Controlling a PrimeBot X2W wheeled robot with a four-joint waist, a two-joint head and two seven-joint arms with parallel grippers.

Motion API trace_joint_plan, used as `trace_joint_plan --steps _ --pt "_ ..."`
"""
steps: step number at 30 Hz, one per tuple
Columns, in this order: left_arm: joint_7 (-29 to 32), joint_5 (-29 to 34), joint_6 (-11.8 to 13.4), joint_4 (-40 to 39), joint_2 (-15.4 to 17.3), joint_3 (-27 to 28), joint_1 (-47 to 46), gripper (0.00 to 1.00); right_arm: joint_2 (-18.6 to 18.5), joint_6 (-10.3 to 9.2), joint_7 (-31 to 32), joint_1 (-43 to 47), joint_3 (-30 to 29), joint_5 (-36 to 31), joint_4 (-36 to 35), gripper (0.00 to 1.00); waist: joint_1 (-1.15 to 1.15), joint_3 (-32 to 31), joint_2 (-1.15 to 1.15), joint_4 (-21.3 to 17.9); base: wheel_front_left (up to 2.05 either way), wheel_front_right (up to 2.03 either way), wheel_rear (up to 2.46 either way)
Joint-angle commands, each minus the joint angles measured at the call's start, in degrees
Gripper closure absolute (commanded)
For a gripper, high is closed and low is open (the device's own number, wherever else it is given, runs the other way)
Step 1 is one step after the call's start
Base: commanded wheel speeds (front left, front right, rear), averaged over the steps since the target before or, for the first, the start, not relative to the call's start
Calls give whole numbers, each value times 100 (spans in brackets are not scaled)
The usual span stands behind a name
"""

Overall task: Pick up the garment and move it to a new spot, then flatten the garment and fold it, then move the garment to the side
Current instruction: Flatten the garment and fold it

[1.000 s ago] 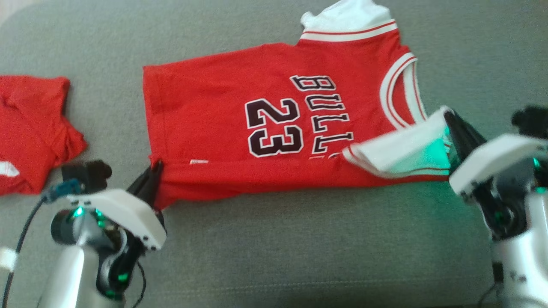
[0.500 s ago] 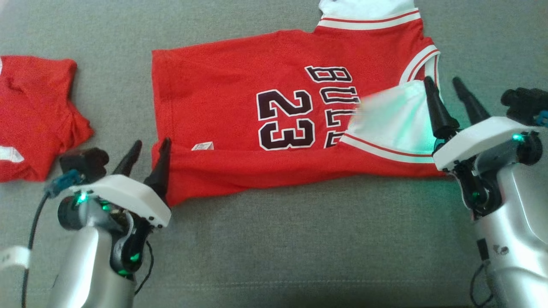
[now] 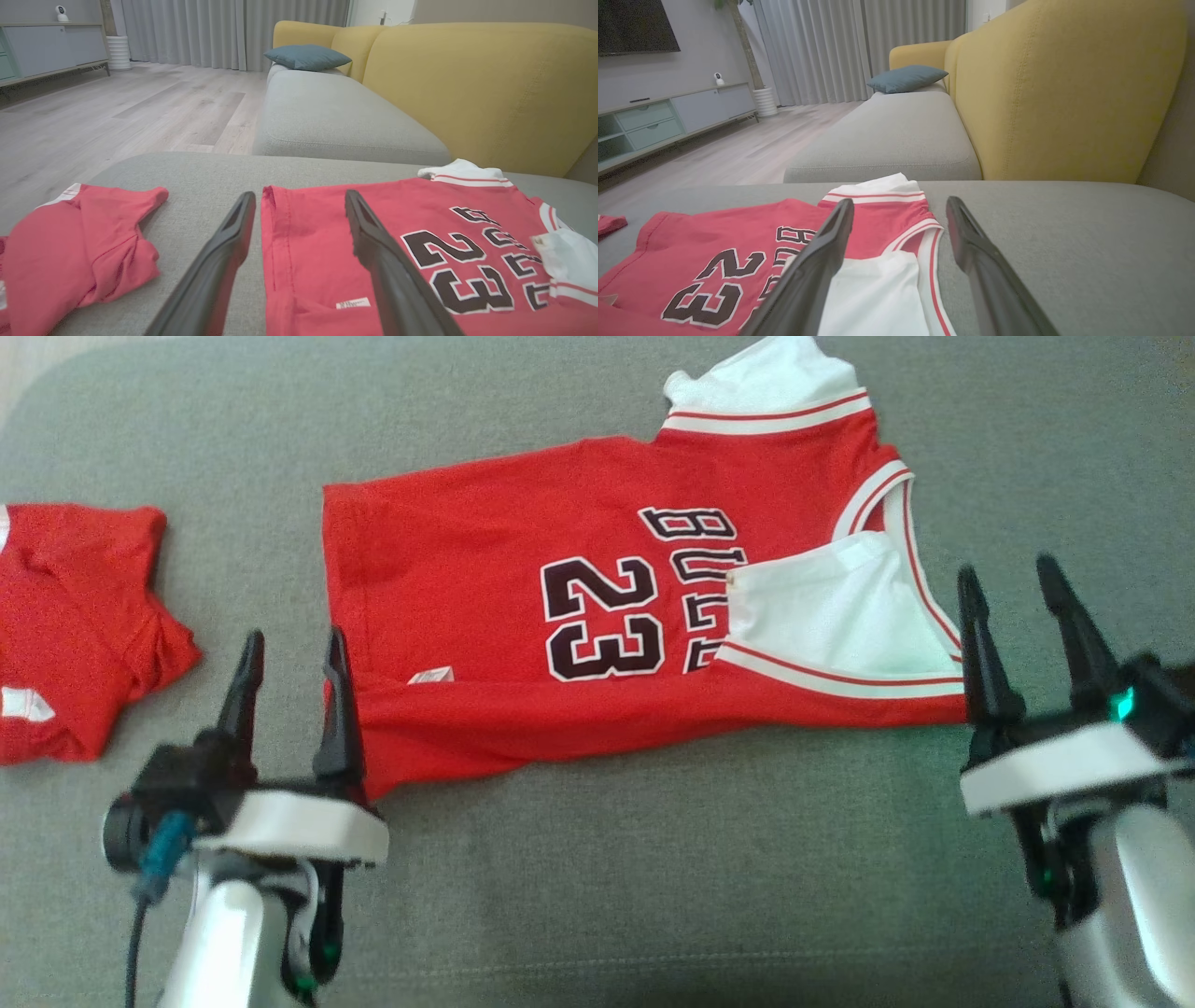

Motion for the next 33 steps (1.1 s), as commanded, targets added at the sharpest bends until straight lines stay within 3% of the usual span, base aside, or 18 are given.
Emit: trace_joint_plan --steps 1,14,28,33 --pt "-59 70 55 -258 58 163 40 0 54 -4 36 170 33 -99 -376 0 0 -67 0 -43 0 0 0" --pt "-130 344 256 -284 2 18 694 0 486 -4 543 1385 -122 -414 -1536 0 0 -338 0 -184 0 0 0" --pt "-132 333 195 -162 35 60 679 0 562 -4 691 1483 -153 -391 -1640 0 0 -338 0 -251 0 0 0" --pt "191 62 72 183 14 66 657 0 473 -4 864 1369 -199 -316 -1312 0 0 -199 0 -254 0 0 0"
